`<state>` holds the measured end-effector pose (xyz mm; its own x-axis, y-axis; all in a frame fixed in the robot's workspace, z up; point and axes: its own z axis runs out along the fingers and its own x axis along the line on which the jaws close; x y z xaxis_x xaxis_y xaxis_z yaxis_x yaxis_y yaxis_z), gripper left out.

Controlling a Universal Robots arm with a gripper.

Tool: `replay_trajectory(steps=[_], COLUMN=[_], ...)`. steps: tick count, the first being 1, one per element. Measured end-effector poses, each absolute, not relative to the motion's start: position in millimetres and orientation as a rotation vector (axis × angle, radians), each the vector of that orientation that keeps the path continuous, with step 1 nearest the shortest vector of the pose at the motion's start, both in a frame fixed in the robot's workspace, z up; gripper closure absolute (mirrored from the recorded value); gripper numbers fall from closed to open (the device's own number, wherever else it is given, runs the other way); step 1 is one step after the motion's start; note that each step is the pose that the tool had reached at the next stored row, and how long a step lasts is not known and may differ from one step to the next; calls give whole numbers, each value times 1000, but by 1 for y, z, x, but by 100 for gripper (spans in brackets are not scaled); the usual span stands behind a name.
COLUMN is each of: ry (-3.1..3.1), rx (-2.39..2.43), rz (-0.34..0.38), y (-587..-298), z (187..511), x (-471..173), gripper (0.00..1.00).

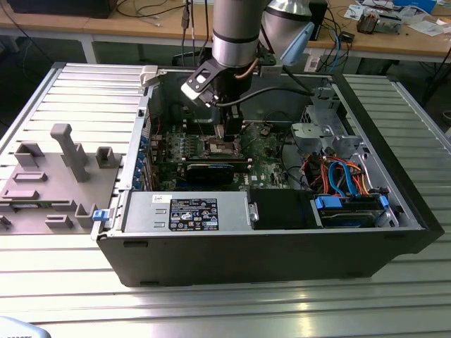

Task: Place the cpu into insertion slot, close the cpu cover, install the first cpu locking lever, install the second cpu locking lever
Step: 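Place the cpu into insertion slot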

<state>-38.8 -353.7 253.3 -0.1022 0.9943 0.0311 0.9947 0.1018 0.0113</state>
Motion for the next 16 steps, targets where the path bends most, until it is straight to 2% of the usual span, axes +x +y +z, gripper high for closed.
replay_trajectory(steps=[16], ry=[-2316], rx=[-2099], rz=[-46], y=[-354], z=[249], x=[-39], gripper=[45])
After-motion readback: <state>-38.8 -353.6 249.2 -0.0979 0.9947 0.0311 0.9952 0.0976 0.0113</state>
